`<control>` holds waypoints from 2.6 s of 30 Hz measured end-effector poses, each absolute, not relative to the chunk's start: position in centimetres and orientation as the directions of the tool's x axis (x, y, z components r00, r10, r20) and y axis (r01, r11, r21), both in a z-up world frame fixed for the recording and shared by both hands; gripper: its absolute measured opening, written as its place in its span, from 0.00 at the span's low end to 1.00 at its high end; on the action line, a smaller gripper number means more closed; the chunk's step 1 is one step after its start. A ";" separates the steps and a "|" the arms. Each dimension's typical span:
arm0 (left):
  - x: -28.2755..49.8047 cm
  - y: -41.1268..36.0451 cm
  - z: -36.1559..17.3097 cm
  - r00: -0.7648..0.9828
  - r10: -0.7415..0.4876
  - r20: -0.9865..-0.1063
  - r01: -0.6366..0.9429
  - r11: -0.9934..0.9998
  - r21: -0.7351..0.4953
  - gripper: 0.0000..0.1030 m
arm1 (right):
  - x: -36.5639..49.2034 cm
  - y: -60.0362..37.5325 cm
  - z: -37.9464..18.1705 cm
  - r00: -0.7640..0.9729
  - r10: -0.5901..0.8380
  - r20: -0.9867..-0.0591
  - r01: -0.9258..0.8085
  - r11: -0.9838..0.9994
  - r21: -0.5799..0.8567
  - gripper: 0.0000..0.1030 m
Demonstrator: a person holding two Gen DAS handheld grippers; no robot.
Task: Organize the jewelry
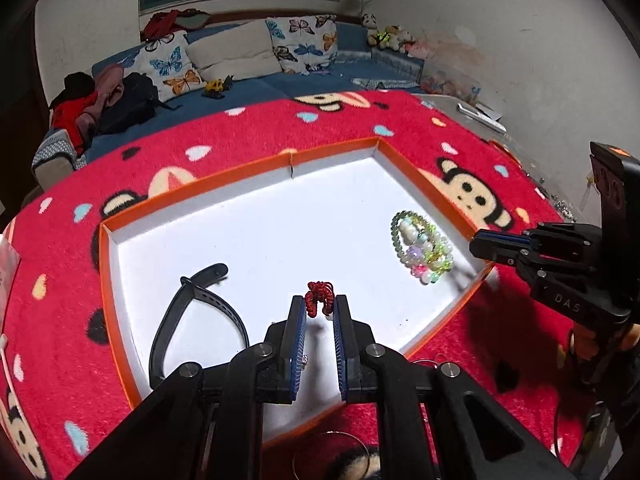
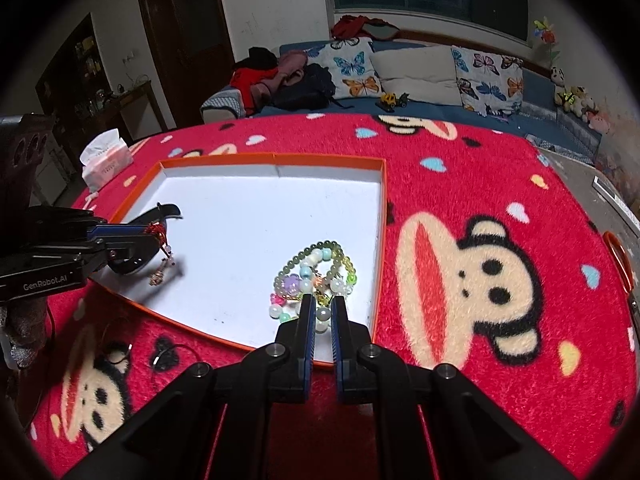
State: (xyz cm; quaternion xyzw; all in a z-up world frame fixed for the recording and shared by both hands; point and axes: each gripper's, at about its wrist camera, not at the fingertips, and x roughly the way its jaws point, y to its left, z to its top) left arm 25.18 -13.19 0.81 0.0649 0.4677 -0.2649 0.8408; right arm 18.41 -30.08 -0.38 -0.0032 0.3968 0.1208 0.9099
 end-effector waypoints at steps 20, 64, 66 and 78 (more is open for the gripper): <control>23.9 -11.8 2.3 0.461 -0.371 -0.806 0.478 0.869 -0.127 0.42 | 18.1 -30.4 0.3 0.663 0.248 -0.707 -0.226 0.966 0.127 0.30; 14.2 -7.7 -1.0 0.353 -0.369 -0.860 0.437 0.878 -0.198 0.47 | 13.0 -26.3 -2.7 0.545 0.293 -0.786 -0.384 0.920 0.076 0.30; 14.2 -7.9 -0.9 0.354 -0.369 -0.859 0.443 0.876 -0.193 0.47 | 12.9 -25.8 -2.9 0.537 0.296 -0.790 -0.405 0.912 0.066 0.30; 14.9 -9.2 -1.4 0.350 -0.342 -0.872 0.455 0.876 -0.161 0.56 | 12.9 -25.2 -2.8 0.527 0.307 -0.792 -0.430 0.901 0.063 0.30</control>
